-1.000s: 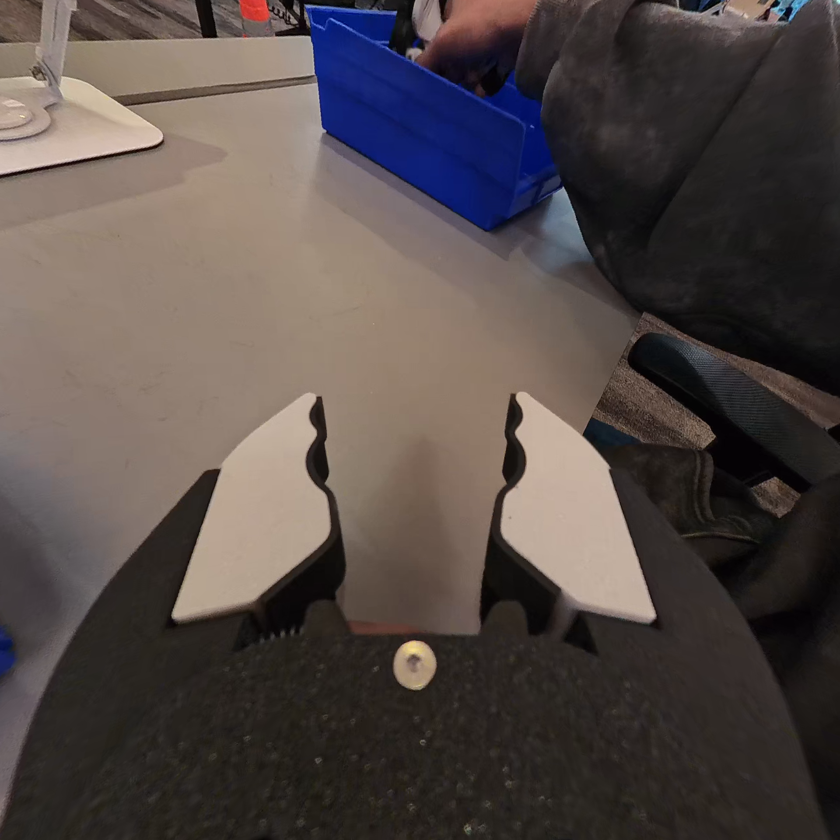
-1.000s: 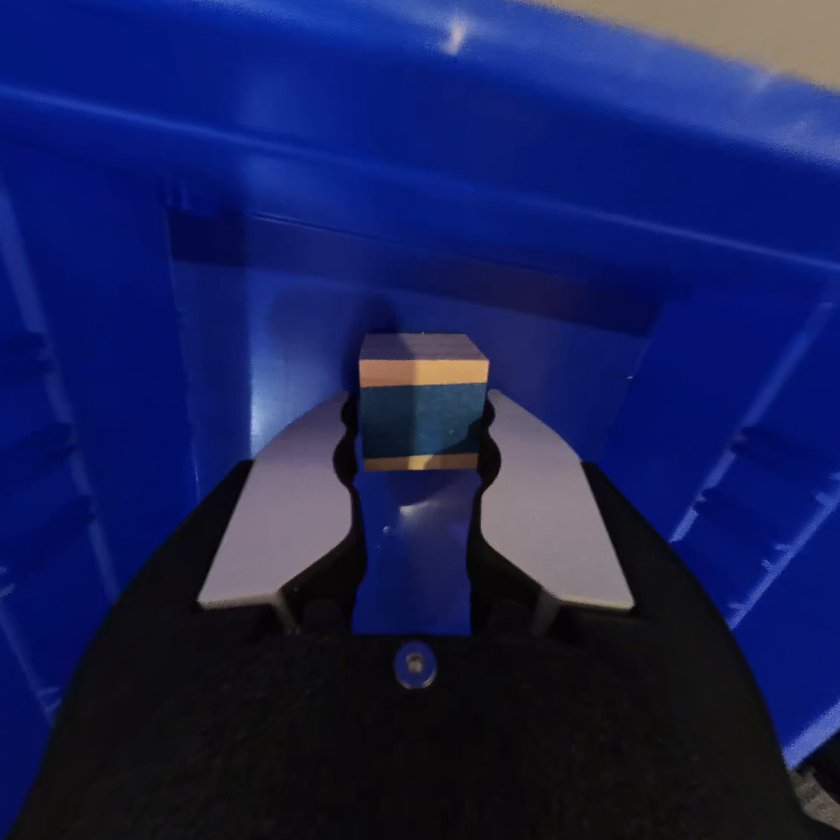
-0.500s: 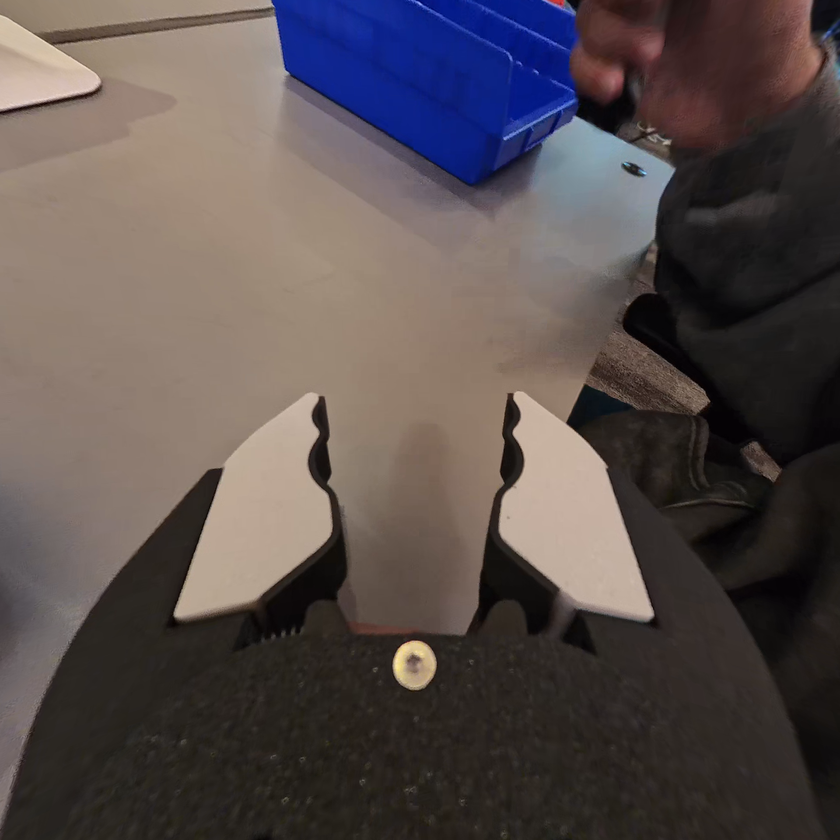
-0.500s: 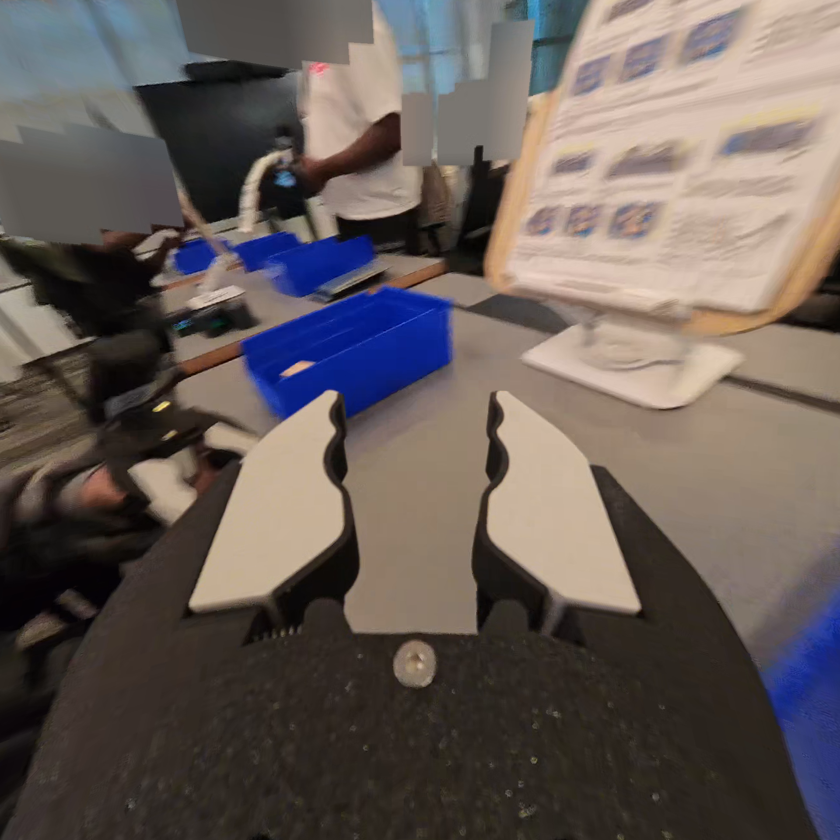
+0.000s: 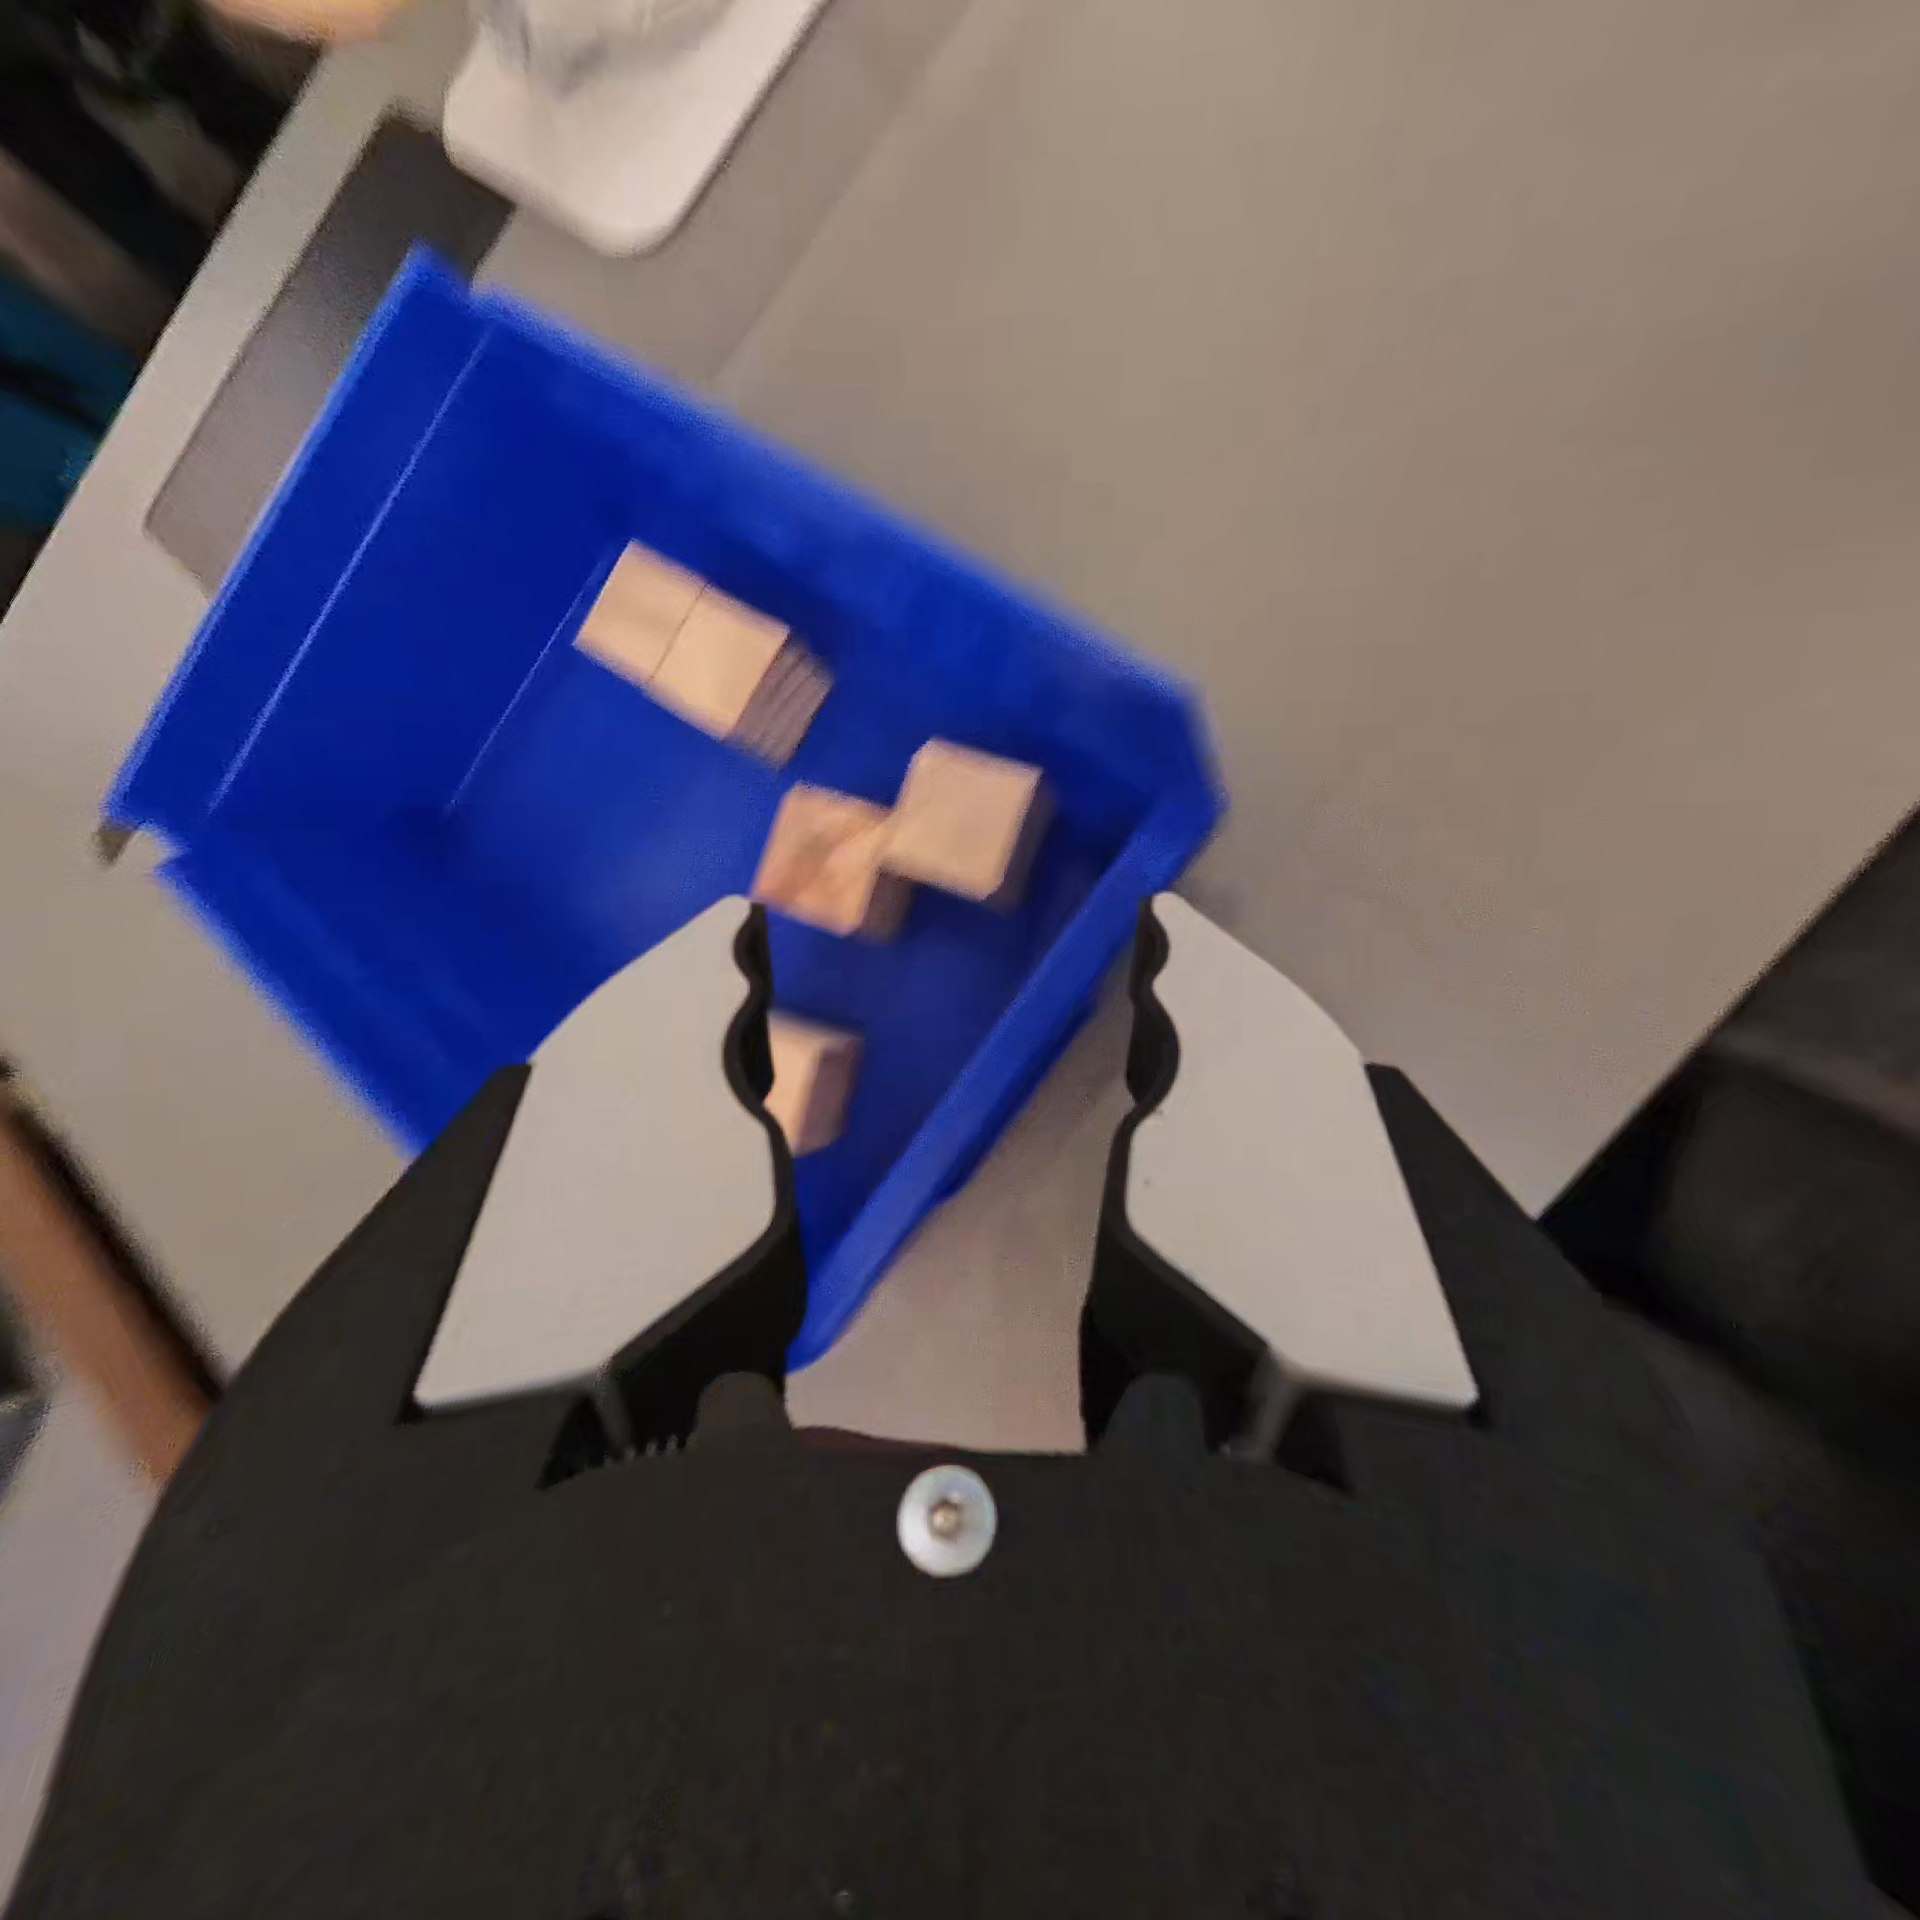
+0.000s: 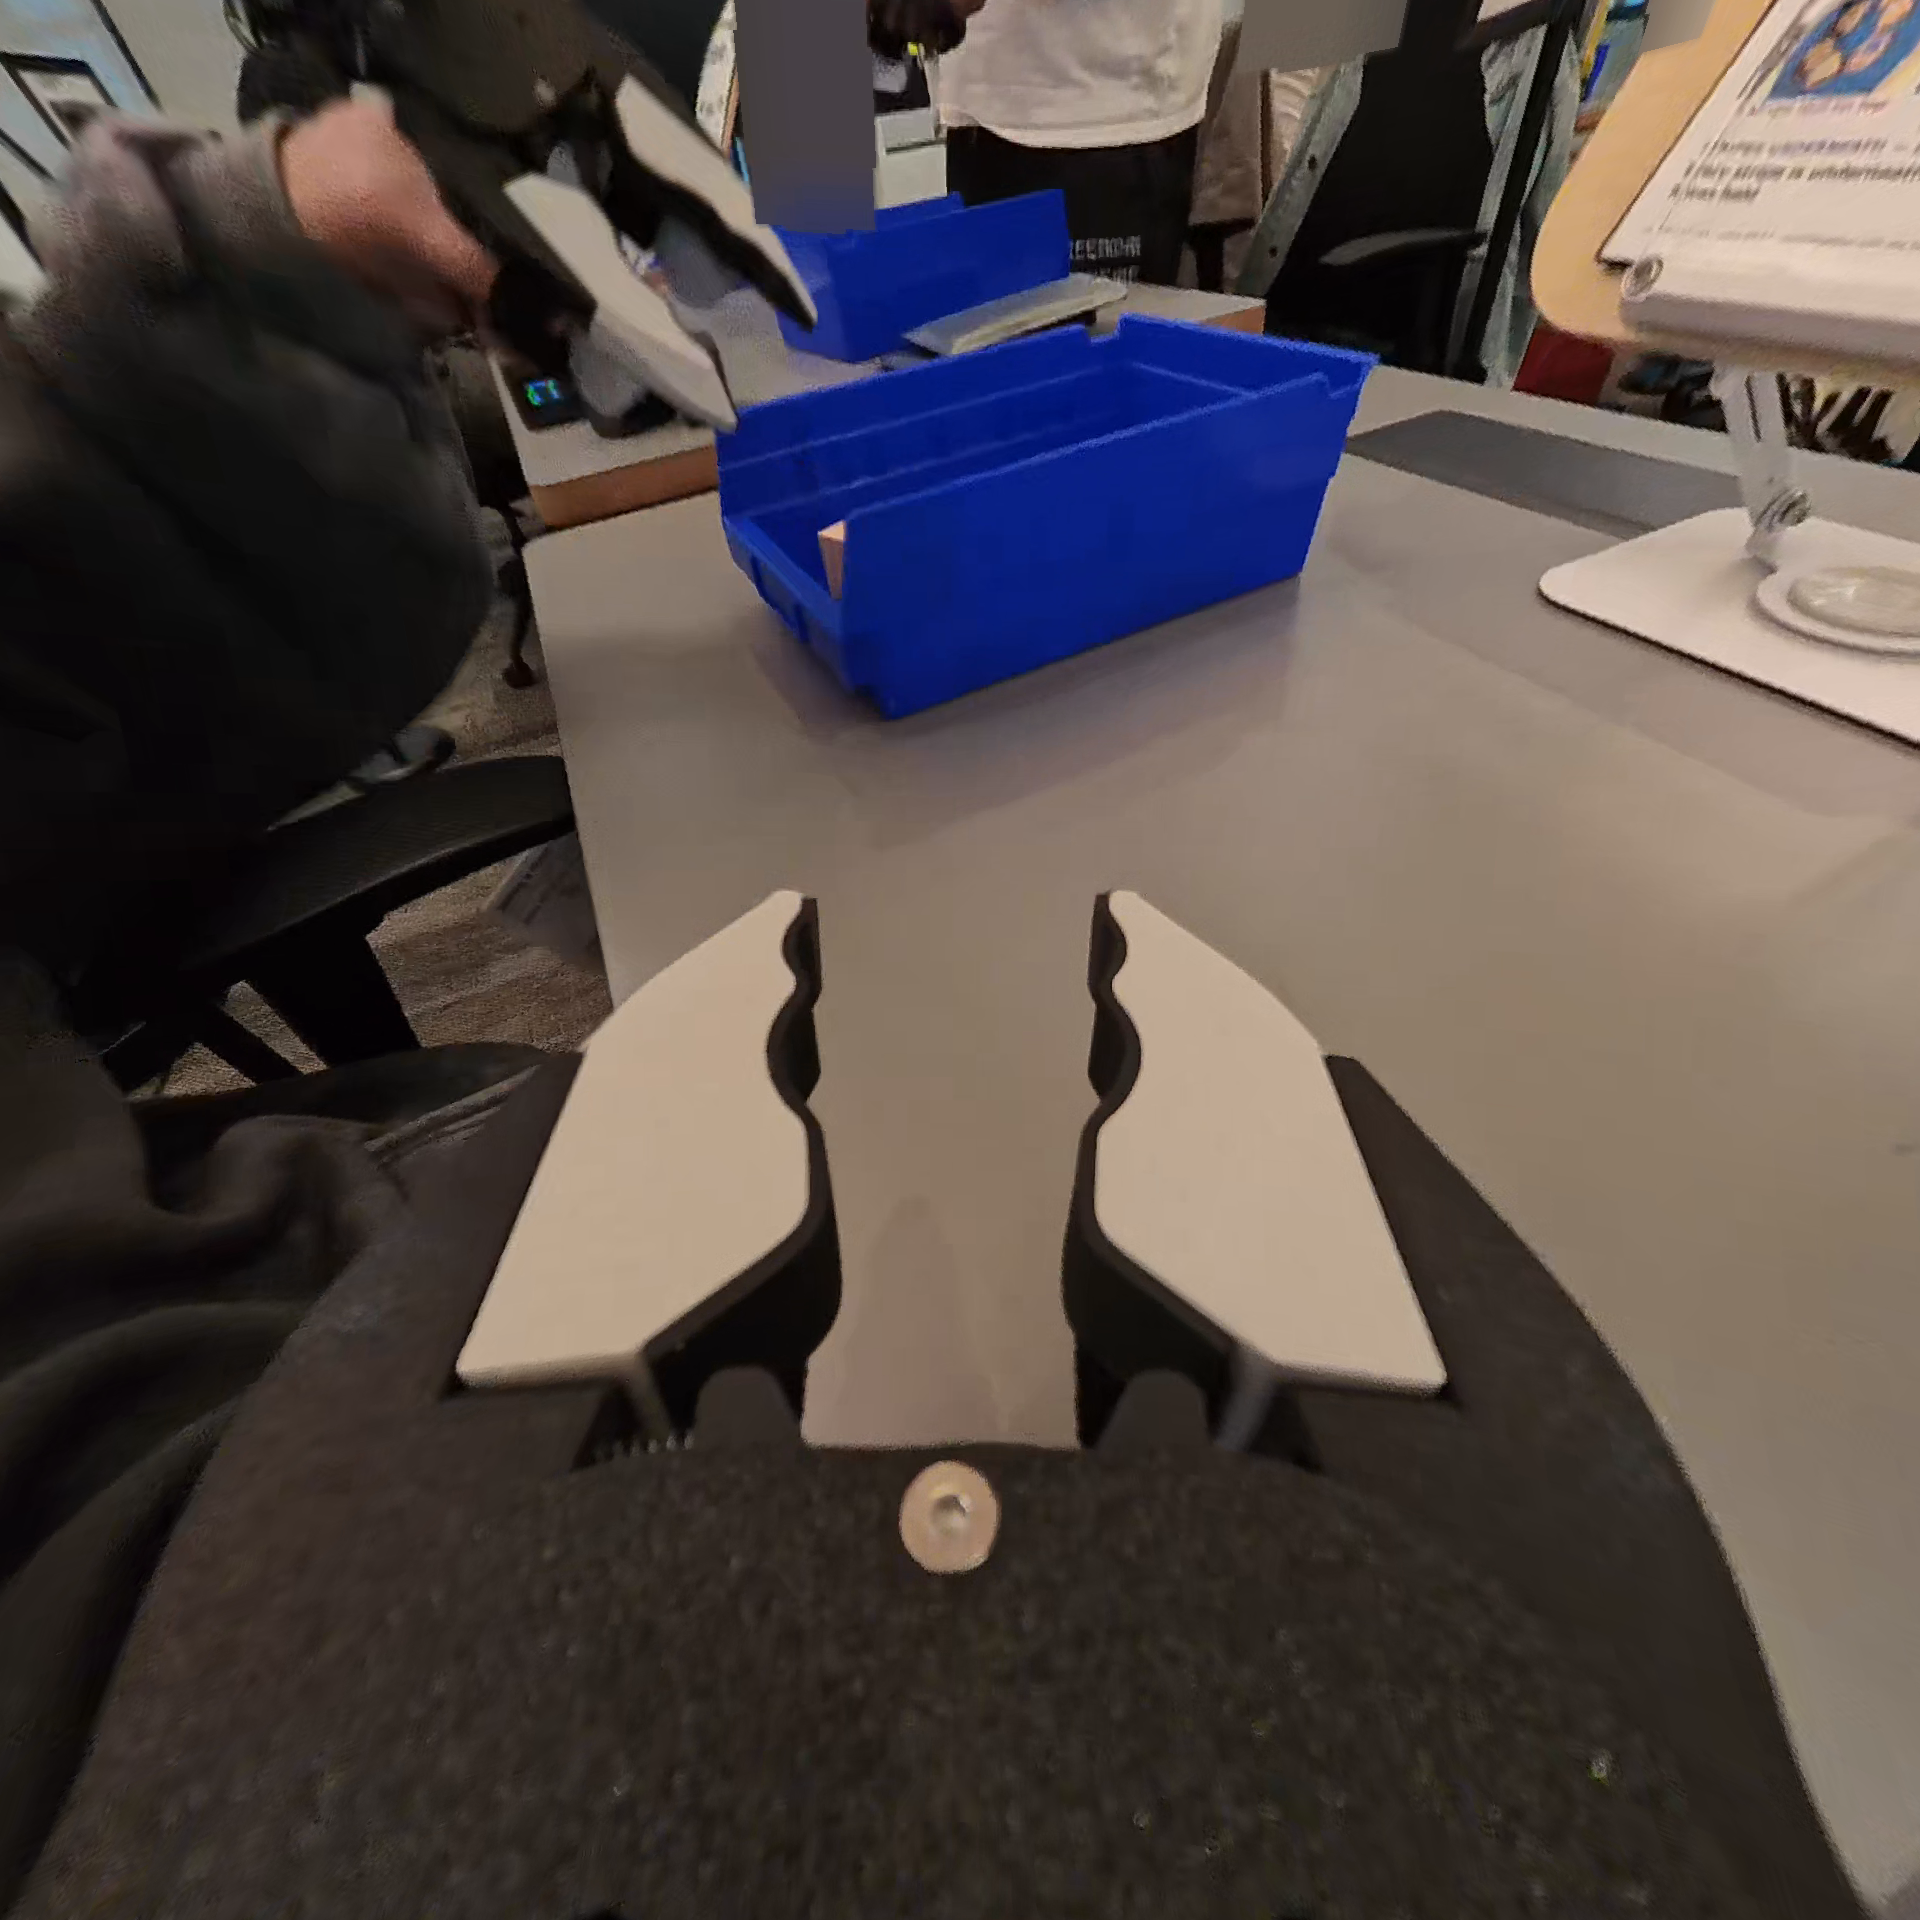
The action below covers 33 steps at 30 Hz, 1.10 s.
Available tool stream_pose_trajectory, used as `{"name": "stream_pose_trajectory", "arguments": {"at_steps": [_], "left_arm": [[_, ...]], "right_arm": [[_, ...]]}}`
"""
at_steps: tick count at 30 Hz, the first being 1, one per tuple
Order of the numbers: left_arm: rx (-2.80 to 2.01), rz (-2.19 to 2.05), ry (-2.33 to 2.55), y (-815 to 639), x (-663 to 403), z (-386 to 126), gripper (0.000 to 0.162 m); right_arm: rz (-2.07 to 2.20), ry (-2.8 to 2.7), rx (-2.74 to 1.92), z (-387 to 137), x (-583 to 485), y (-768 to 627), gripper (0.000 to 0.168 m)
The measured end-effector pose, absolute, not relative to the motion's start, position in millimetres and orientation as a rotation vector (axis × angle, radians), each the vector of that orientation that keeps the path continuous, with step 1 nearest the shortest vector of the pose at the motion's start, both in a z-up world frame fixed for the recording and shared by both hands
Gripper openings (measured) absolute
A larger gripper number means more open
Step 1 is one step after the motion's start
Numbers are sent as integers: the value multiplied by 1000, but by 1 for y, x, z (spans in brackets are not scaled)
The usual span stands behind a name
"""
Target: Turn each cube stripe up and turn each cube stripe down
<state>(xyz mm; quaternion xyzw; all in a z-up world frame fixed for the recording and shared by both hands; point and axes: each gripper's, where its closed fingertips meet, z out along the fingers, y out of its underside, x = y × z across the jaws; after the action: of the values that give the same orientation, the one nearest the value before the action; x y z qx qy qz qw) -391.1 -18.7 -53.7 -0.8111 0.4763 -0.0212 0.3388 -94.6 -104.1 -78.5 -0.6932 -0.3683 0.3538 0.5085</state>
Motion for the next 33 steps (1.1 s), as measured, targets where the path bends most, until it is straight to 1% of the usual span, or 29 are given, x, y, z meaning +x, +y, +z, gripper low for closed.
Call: {"name": "stream_pose_trajectory", "arguments": {"at_steps": [3,7,13,17,20,24,26,31,33], "left_arm": [[-2247,89,1389,13,-438,-73,64],[-2422,147,1557,35,-468,-115,66],[-2551,164,1683,43,-473,-150,66],[-2615,243,1787,36,-479,-170,67],[-2623,350,1857,36,-484,-182,45],[-2593,361,1847,41,-481,-175,45],[-2573,318,1799,44,-479,-162,45],[-2433,15,1488,61,-451,-90,45],[-2367,-176,1341,63,-433,-63,45]], "right_arm": [[903,-871,-1702,-85,-93,-102,48],[1029,-808,-1744,-87,-90,-99,44],[1185,-704,-1754,-83,-81,-95,42],[1180,-724,-1766,-85,-81,-96,42],[1130,-778,-1771,-90,-85,-99,42],[1091,-820,-1780,-95,-88,-101,41],[1099,-815,-1780,-94,-87,-101,41],[1096,-772,-1763,-87,-78,-95,41],[1072,-732,-1747,-84,-71,-88,41]]}}
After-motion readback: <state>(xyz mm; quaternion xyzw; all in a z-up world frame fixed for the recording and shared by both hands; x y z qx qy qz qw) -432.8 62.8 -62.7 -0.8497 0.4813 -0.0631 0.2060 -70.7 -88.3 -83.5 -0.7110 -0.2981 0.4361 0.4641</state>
